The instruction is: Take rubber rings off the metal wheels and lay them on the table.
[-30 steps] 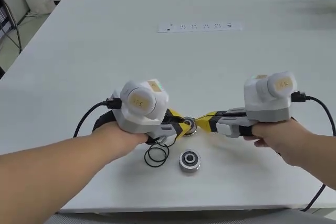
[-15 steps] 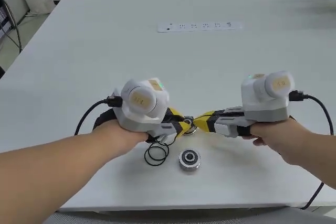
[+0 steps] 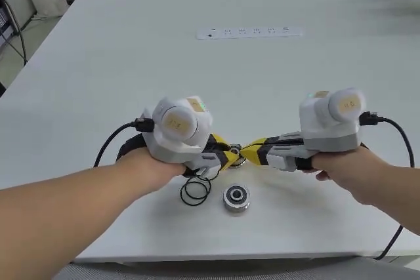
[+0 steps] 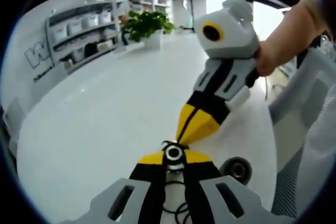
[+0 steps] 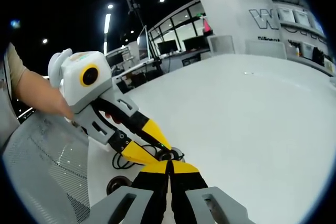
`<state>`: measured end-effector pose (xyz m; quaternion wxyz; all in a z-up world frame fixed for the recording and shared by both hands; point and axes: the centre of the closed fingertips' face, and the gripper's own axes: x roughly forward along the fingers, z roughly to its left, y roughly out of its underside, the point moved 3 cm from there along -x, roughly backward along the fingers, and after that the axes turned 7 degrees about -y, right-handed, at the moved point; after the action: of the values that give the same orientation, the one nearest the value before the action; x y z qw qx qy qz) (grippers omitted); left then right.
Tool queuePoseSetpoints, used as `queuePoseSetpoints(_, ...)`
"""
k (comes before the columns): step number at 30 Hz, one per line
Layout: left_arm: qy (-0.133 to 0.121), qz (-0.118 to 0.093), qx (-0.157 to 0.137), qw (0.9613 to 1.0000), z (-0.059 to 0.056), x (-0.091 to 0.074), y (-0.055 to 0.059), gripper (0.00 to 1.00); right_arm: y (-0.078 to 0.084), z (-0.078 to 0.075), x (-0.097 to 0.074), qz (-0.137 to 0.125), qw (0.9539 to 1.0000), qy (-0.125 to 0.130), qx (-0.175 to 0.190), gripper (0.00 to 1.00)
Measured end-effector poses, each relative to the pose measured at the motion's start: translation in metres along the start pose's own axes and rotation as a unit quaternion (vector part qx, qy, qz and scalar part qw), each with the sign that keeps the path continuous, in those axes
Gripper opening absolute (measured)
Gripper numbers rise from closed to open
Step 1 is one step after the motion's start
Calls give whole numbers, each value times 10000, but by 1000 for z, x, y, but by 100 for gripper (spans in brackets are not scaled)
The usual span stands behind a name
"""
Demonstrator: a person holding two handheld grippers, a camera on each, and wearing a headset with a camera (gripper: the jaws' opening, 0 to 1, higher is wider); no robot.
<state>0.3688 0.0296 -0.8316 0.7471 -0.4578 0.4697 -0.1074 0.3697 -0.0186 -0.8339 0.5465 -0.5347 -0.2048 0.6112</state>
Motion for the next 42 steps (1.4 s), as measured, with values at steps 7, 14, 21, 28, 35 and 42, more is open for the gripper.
queuePoseSetpoints(7,11,-6,11,10000,0,0,0,11,-4,5,0,-80,9999,-132,15,0)
queuePoseSetpoints(14,-14,-25,2,10000,-1,0,0,11,-4,7,-1,-136,9996,-188,149,0)
queuePoseSetpoints(21,-14,-52,-5,10000,0,0,0,12,-7,14,-1,-242,9987,-311,323,0)
queuePoseSetpoints(28,-9,-77,-7,10000,0,0,0,12,-8,21,-1,-271,9982,-413,351,0)
queuePoseSetpoints(35,-1,-84,-4,10000,0,0,0,12,-9,24,-2,-304,9970,-574,422,0)
queuePoseSetpoints(42,-2,-99,-94,9999,0,0,0,12,-6,18,-3,-292,9976,-429,467,0)
